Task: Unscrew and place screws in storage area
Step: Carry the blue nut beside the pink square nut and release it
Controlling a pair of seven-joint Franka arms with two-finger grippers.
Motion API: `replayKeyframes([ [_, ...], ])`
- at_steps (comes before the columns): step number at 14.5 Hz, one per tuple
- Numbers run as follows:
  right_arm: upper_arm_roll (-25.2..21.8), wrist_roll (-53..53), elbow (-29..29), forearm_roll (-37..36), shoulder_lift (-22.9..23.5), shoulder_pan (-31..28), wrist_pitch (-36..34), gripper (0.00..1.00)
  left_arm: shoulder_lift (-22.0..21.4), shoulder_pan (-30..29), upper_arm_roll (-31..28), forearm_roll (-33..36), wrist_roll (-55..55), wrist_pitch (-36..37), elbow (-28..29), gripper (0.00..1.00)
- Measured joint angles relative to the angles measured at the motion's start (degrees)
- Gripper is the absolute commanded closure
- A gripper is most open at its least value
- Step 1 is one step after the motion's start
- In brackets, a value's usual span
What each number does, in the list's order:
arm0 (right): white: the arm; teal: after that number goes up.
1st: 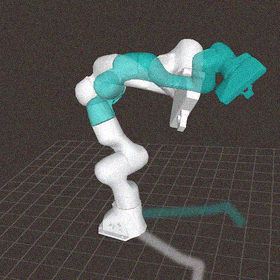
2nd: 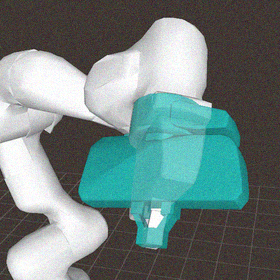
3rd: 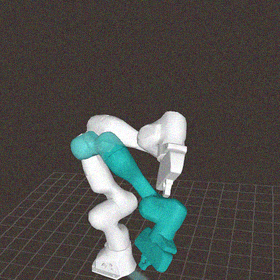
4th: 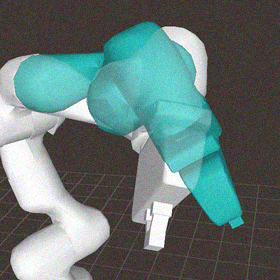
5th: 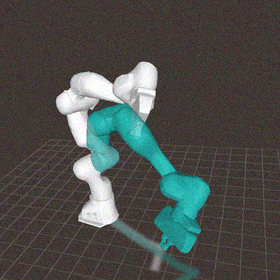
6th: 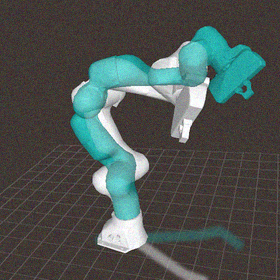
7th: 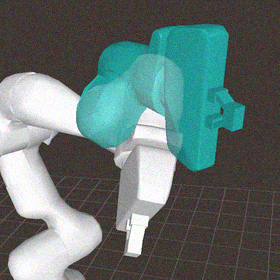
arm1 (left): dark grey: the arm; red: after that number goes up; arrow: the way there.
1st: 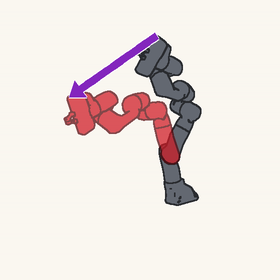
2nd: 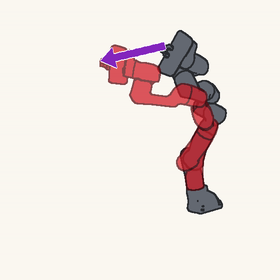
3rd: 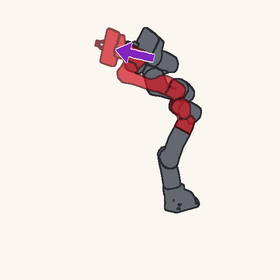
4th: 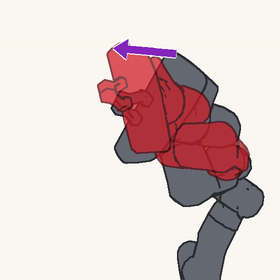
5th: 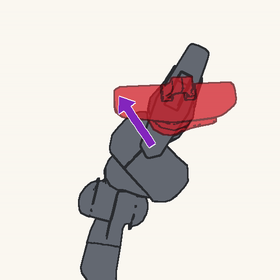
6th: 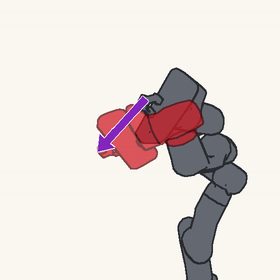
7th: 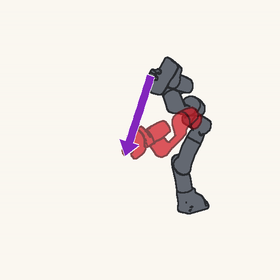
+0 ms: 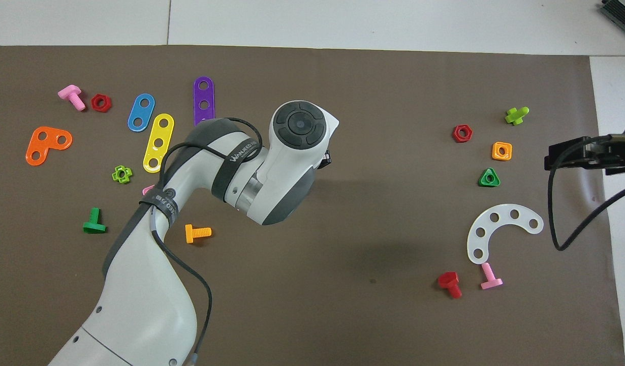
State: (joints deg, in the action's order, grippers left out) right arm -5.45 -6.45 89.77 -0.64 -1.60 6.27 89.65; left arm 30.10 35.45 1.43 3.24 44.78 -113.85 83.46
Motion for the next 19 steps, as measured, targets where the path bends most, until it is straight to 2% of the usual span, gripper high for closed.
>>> replayKeyframes([
  [5, 0.0, 0.0, 0.0, 0.0, 0.0, 0.0, 0.0, 0.0, -0.34, -6.09, -0.21, -0.66, -11.96, 0.54, 0.08, 0.7],
  [8, 0.0, 0.0, 0.0, 0.0, 0.0, 0.0, 0.0, 0.0, -0.84, -11.05, -0.37, -0.86, -21.76, 0.64, 2.38, 0.7],
  [10, 0.0, 0.0, 0.0, 0.0, 0.0, 0.0, 0.0, 0.0, -1.71, -14.5, -0.39, -0.92, -28.27, -2.11, 6.06, 0.7],
  [13, 0.0, 0.0, 0.01, 0.0, 0.0, 0.04, 0.09, 0.0, -3.59, -18.47, -0.36, -0.99, -36.57, -9.36, 14.53, 0.7],
  [15, 0.18, 0.0, 0.13, 0.01, 0.0, 0.21, 1.62, 0.0, -4.8, -20.17, -0.35, -1.04, -40.9, -10.5, 18.59, 0.7],
  [16, 0.3, -0.07, 0.26, 0.03, 0.02, 0.48, 2.32, 0.0, -5.53, -20.72, -0.32, -1.09, -42.29, -10.65, 20.05, 0.65],
  [17, 0.33, -0.51, 0.42, 0.06, 0.07, 1.17, 2.79, 0.0, -6.28, -20.95, -0.3, -1.12, -43.02, -10.73, 21.22, 0.46],
  [18, 0.36, -1.58, 0.57, 0.11, 0.19, 2.43, 2.99, 0.0, -6.97, -20.96, -0.27, -1.14, -43.38, -10.77, 22.21, 0.16],
  [19, 0.42, -3.22, 0.76, 0.17, 0.43, 4.06, 3.2, 0.0, -7.46, -20.96, -0.13, -1.26, -43.5, -10.84, 22.98, 0.02],
])
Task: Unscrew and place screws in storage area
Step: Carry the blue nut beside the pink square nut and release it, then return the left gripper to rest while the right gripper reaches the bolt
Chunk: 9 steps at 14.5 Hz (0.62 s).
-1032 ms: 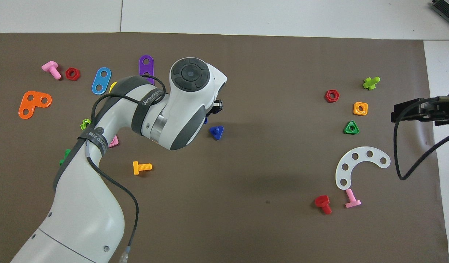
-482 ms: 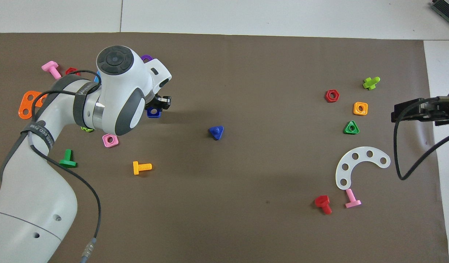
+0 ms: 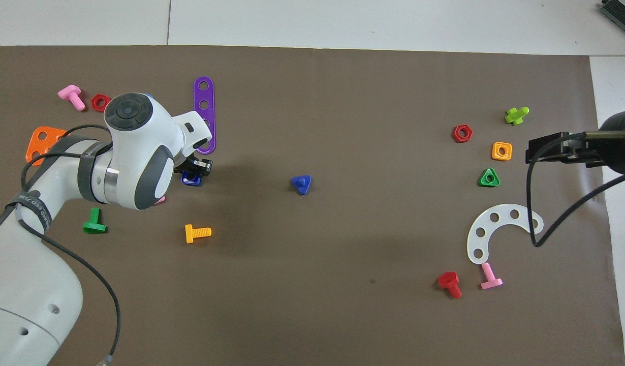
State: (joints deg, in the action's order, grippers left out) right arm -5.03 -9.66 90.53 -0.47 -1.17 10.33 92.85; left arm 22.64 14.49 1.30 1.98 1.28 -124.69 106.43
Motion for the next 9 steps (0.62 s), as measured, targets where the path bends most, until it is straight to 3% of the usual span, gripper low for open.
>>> replayKeyframes([
  [5, 0.25, -8.29, 3.61, 2.37, 2.48, 8.89, 7.71, 0.0, -2.91, -0.01, 0.12, -2.19, -0.07, 0.14, 0.15, 0.0],
  [9, 0.4, -16.29, 4.56, 2.86, 9.47, 16.68, 18.22, 0.0, -9.8, -3.46, -0.53, -2.98, -0.11, 11.64, -5.29, 0.0],
])
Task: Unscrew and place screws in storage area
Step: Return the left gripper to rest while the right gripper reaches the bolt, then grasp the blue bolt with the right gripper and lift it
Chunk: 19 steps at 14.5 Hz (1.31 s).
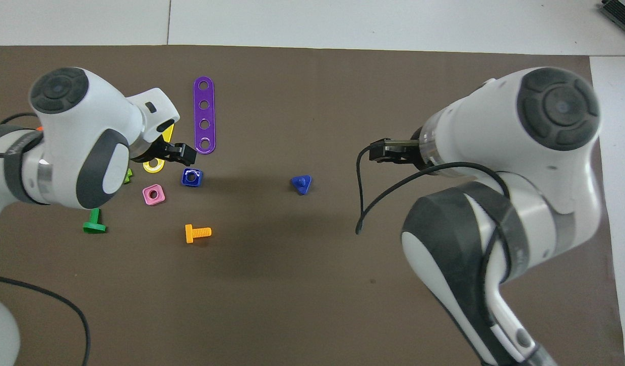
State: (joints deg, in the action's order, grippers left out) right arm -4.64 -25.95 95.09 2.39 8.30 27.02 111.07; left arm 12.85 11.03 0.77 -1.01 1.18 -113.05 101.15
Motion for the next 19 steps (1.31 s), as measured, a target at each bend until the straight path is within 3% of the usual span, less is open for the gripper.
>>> replayKeyframes([
  [5, 0.07, -6.29, -0.54, 0.0, 10.26, 6.86, 13.34, 0.0, -6.92, -8.33, -0.51, 0.05, -2.55, 12.27, -5.87, 0.0],
  [9, 0.06, -9.32, -3.3, -0.24, 18.42, 11.34, 16.64, 0.03, -11.91, -13.48, -0.73, 0.05, -6.88, 16.37, -5.76, 0.0],
  [14, -0.23, -9.64, -4.25, -1.78, 24.25, 12.35, 21.19, 0.35, -12.58, -13.32, 0.74, 0.03, -6.72, 16.95, -4.79, 0.0],
  [19, -0.22, -9.64, -4.31, -1.81, 24.86, 12.71, 21.71, 0.46, -12.78, -12.8, 0.89, 0.03, -6.4, 16.93, -2.98, 0.0],
])
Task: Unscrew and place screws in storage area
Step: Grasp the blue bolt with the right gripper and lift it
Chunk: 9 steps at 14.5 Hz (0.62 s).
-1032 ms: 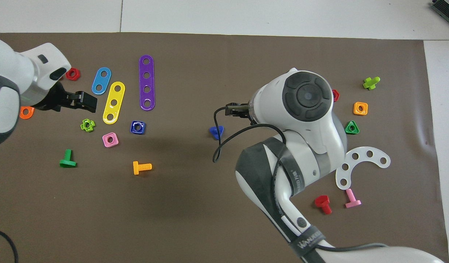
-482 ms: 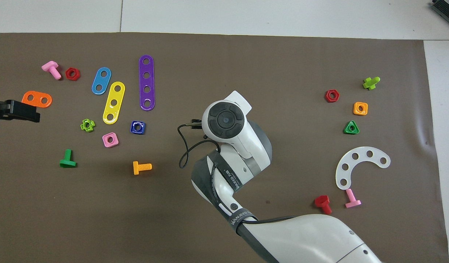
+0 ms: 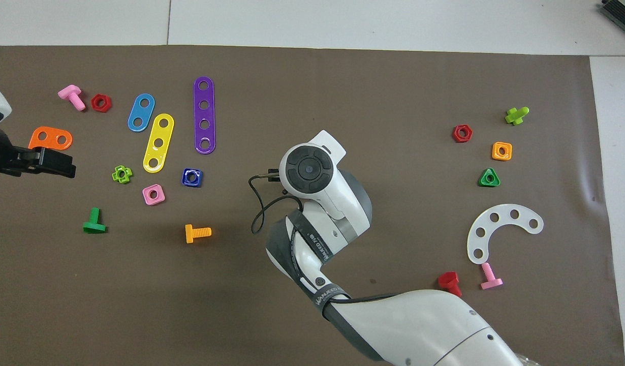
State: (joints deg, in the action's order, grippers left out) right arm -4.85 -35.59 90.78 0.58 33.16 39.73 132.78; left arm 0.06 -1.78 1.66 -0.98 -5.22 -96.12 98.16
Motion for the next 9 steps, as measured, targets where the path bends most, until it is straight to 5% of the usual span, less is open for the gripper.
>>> replayKeyframes([
  [3, 0.0, 0.0, 0.24, -0.01, 0.21, 0.12, -0.02, 0.59, -1.03, 0.0, 0.02, 0.0, 0.89, -1.27, 2.59, 0.0],
  [7, -0.01, 0.14, 0.34, -0.06, 0.46, 0.22, -0.02, 1.0, -1.82, 0.0, 0.02, 0.0, 0.89, -2.36, 4.29, 0.0],
  [9, -0.03, 0.17, 0.33, -0.09, 0.45, 0.22, -0.05, 1.0, -1.9, 0.0, 0.02, 0.0, 0.89, -2.38, 4.29, 0.0],
])
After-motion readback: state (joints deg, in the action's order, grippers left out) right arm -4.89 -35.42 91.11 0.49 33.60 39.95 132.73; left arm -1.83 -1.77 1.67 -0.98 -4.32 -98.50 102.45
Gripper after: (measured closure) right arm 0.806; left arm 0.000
